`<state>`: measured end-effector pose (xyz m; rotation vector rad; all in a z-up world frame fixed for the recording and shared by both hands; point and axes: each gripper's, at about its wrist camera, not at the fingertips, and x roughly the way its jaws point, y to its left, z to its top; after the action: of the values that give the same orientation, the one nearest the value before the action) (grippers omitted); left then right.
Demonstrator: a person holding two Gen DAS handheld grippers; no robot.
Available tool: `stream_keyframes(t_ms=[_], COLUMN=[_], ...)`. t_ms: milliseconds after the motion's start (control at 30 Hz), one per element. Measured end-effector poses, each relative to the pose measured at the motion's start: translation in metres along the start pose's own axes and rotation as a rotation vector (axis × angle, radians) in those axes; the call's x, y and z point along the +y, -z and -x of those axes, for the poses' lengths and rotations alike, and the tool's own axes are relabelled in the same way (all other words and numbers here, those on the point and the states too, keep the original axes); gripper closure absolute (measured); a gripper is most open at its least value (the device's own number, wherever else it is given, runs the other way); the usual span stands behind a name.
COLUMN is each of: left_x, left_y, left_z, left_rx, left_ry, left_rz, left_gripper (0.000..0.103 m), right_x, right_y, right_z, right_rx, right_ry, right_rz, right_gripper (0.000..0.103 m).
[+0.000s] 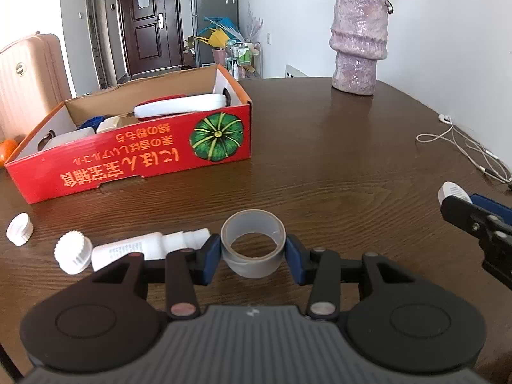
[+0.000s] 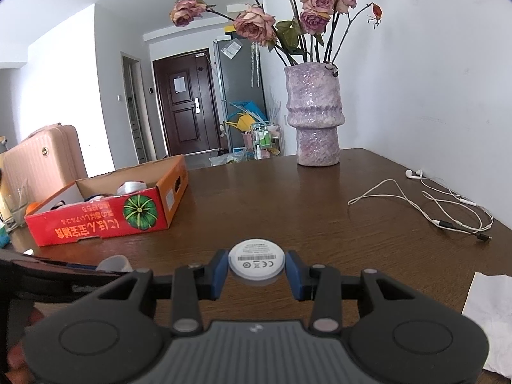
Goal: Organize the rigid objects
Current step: 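Grasp the clear plastic ring with the left tool while the right tool holds the disc, then carry the clear ring and white disc over the red cardboard box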
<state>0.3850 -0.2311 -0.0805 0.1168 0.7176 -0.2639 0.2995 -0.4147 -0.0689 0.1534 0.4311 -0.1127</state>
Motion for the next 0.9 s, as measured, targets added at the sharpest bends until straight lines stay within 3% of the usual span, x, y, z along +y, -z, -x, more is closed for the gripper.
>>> stream_keyframes(t_ms=[567, 900], left_x=[0.062, 0.123], left_y=[0.011, 0.017], left_z=[0.067, 0.095], left_rx=[-0.096, -0.144], left_ry=[-0.012, -0.056], left_rz=[0.073, 0.151], left_gripper=[0.059, 0.059], right_x=[0.017, 0.059], right_y=[0.004, -0.001], right_z=[-0.007, 0.009], right_rx=[0.023, 0.014], right_ry=[0.020, -0.011], right_rz=[0.079, 0.138], right_gripper=[0.065, 0.065])
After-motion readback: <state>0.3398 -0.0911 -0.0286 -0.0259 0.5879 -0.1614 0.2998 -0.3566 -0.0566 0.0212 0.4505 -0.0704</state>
